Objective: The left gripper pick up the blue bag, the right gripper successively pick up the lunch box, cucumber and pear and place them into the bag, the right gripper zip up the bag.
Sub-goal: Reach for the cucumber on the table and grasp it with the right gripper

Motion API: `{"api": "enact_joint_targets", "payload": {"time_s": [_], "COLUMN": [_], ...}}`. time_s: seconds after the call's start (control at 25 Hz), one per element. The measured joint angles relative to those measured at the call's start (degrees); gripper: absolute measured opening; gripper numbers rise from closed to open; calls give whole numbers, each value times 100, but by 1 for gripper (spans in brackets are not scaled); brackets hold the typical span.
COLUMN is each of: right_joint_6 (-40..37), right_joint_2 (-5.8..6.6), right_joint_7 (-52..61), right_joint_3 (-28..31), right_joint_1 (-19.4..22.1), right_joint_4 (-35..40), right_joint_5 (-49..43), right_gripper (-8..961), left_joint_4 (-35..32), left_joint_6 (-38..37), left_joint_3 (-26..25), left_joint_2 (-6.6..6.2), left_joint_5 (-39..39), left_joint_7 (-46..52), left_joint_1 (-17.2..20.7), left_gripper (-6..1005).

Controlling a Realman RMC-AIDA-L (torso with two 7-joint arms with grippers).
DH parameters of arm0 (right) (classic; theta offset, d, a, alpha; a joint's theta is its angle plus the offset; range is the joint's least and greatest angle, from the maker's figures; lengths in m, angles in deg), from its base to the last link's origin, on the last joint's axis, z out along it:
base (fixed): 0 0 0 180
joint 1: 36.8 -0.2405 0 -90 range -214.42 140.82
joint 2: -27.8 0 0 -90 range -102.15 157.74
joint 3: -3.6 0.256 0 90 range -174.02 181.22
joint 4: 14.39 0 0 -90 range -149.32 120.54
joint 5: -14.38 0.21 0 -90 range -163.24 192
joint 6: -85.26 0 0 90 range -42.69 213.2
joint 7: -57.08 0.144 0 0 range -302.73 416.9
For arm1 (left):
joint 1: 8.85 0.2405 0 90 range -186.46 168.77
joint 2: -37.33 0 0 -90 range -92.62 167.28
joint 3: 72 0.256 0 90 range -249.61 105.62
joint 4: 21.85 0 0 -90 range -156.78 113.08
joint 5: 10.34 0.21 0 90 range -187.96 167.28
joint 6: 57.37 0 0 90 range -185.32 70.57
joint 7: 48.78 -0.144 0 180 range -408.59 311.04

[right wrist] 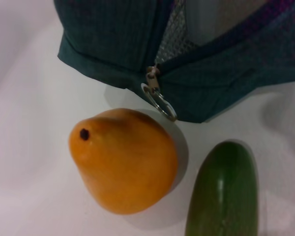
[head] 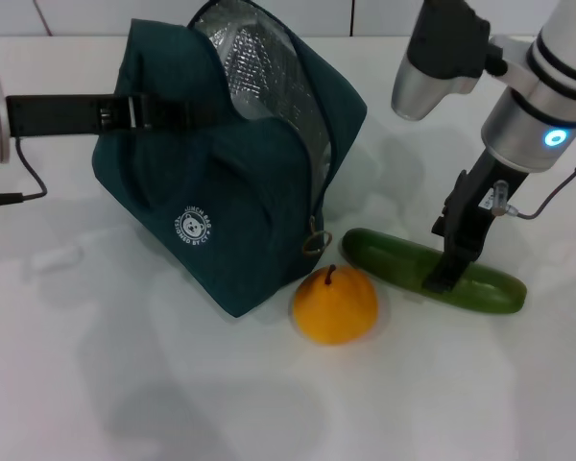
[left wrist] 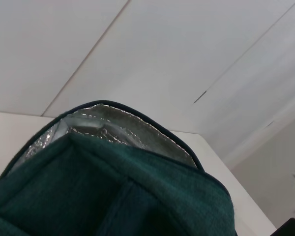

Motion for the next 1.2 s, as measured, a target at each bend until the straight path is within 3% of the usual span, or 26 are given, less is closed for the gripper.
{"api": "enact_joint_targets", "payload": {"time_s": [1.2], "right_joint_6": [730], "right_joint_2": [0], "right_joint_7": [154], "right_joint_3": [-817], "right_joint_1": [-88], "right_joint_4": [-342], "right_joint_5": [272], "right_gripper": [728], "left_joint_4": [32], "left_joint_6": [-16], "left_joint_3": [-9], "left_joint_2": [5], "left_joint_5": [-123], "left_joint_7": [-96], "left_joint_1": [97], "left_gripper": [39]}}
